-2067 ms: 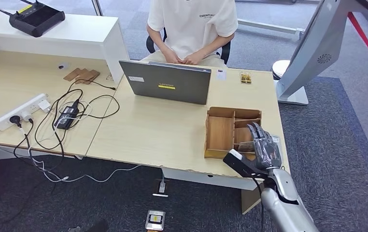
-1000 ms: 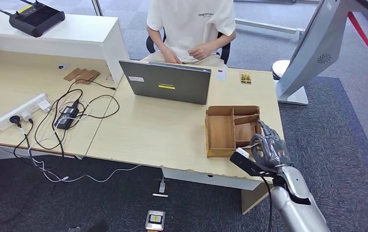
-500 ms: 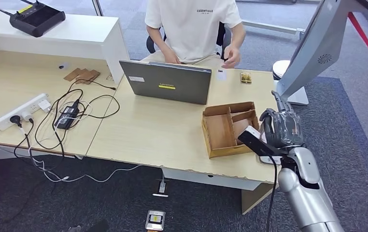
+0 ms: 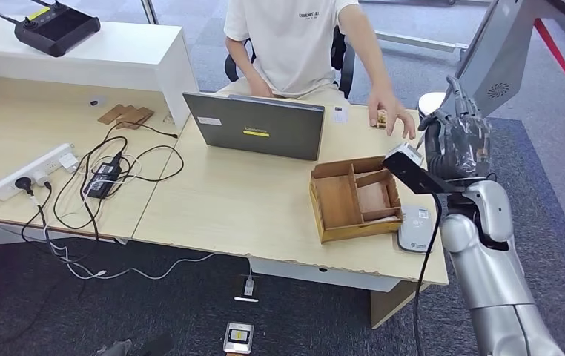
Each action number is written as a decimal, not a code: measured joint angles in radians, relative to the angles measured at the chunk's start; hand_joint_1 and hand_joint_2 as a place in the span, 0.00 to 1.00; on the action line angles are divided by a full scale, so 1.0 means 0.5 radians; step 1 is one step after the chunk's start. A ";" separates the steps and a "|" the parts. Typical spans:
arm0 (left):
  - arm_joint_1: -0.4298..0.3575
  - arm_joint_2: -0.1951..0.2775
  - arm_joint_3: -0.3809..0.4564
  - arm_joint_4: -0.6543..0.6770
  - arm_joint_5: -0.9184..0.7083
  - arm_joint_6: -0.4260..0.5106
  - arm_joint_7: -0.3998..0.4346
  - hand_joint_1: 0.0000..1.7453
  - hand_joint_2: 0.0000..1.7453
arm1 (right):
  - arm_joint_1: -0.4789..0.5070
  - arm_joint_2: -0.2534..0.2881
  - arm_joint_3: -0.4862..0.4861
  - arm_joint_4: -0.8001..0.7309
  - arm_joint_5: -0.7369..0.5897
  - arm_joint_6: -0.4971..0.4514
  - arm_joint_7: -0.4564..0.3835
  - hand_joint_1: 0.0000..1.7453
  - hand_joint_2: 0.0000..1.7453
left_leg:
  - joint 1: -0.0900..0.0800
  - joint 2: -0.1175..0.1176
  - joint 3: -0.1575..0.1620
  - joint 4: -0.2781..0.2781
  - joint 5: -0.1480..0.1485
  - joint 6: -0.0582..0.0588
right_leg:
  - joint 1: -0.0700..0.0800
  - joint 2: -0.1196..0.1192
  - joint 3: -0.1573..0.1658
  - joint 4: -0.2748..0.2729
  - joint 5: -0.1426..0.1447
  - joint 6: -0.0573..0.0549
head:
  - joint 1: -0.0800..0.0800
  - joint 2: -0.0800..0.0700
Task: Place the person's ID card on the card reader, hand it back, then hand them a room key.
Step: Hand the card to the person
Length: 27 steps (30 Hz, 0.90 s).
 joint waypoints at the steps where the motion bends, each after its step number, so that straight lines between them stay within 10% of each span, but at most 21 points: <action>1: -0.011 -0.004 -0.008 0.000 -0.014 -0.011 0.003 0.00 0.00 | -0.045 0.019 -0.002 0.034 -0.026 -0.008 -0.028 1.00 1.00 | 0.000 0.000 -0.001 0.000 0.000 0.000 | 0.000 0.000 -0.001 0.000 0.001 0.000 | 0.000 0.000; 14: -0.184 -0.063 -0.162 -0.016 -0.183 -0.162 0.060 0.00 0.00 | -0.938 0.302 -0.003 1.046 -0.191 -0.059 -0.099 1.00 1.00 | 0.000 -0.002 -0.005 0.001 0.003 0.000 | 0.000 0.000 -0.005 0.002 0.002 0.000 | 0.000 0.000; 26: -0.248 -0.087 -0.237 -0.017 -0.207 -0.195 0.082 0.00 0.00 | -1.084 0.409 -0.001 1.418 -0.126 0.025 0.049 1.00 1.00 | 0.000 -0.001 -0.004 0.001 0.003 0.000 | 0.000 0.000 -0.005 0.001 0.002 0.000 | 0.000 0.000; 27: -0.250 -0.087 -0.241 -0.017 -0.206 -0.195 0.082 0.00 0.00 | -1.088 0.416 0.000 1.435 -0.125 0.023 0.049 0.89 1.00 | 0.000 -0.001 -0.004 0.001 0.003 0.000 | 0.000 0.000 -0.005 0.001 0.002 0.000 | 0.000 0.000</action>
